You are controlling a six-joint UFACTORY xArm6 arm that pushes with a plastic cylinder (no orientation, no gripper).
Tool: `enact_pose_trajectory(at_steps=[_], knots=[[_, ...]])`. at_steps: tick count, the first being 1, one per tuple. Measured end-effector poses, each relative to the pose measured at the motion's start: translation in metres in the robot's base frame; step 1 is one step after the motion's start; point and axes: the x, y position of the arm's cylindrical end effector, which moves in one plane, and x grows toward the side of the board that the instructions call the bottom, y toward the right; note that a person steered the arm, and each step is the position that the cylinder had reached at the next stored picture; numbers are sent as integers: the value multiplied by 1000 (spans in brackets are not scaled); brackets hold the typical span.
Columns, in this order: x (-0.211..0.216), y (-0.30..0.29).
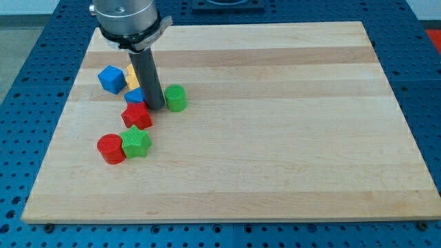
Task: Push green circle to the right of the blue triangle
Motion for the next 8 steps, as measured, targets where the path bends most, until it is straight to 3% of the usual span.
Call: enact_pose_trajectory(at_steps=[1, 2, 3, 6, 8], knots=[[7, 45], [42, 93], [56, 99], [-26, 111], [-20, 79]])
